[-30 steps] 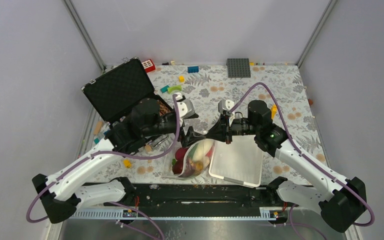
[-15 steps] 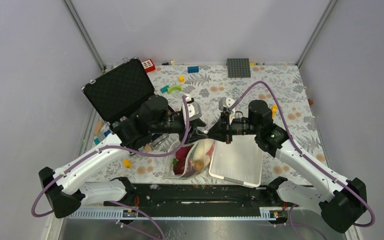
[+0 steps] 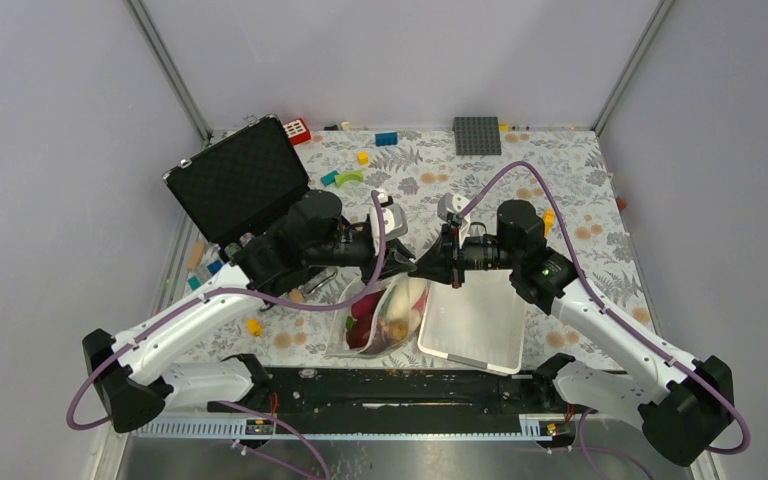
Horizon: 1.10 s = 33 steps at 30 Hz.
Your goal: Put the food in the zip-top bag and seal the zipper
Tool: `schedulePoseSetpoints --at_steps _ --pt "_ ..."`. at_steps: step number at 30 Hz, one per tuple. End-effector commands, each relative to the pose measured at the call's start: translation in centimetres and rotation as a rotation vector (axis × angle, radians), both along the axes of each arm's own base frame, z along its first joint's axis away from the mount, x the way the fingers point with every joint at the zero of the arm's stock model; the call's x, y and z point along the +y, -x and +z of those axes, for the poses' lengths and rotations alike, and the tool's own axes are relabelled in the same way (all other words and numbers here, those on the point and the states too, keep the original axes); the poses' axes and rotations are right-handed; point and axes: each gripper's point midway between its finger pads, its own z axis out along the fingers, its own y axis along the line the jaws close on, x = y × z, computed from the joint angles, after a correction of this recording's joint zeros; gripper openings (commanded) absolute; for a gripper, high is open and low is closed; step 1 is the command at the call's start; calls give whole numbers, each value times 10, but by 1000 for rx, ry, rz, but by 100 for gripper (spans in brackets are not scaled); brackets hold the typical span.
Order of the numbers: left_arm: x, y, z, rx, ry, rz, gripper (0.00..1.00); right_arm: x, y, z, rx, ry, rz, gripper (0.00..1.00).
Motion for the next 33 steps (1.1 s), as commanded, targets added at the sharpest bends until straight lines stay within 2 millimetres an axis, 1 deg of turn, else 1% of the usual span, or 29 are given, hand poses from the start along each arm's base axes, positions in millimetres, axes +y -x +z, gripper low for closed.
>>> schedulePoseSetpoints --at_steps 1,2,3,6,8,15,17,23,26,28,29,30,31,32,33 --pt "-7 -2 29 -44 75 -6 12 1 0 37 -80 -71 -1 0" --pt "-7 -1 30 -42 81 -7 2 0 -1 37 -80 -70 -5 0" --pt "-7 -1 29 -35 82 -4 0 0 -2 37 -79 -68 -14 0" --pt "-6 2 26 -24 81 -13 0 -2 -8 38 -78 -67 -56 0" --pt "-3 4 19 -8 66 -9 0 -4 -14 41 -81 -74 -106 0" --pt "15 0 -7 49 15 110 0 -15 -36 44 -70 -75 -286 0" --pt "20 0 -14 64 10 135 0 -15 -37 46 -66 -87 -295 0" --pt "32 -9 -29 73 -12 233 0 -14 -26 53 -68 -117 -249 0" --pt "36 -11 -36 82 -24 263 0 -16 -26 53 -69 -121 -261 0" --pt "37 -8 -36 112 -14 268 0 -16 -24 50 -89 -113 -244 0" --pt "36 -5 -35 119 -9 255 0 -14 -19 47 -104 -104 -203 0" --pt "35 0 -33 123 -1 231 0 -12 -13 44 -120 -97 -153 4" --pt "33 4 -31 124 8 205 0 -10 -6 42 -142 -99 -100 11" --pt "31 8 -29 124 17 174 0 -8 5 41 -168 -110 -22 15" --pt "29 12 -27 122 25 144 0 -7 9 39 -202 -110 18 19"
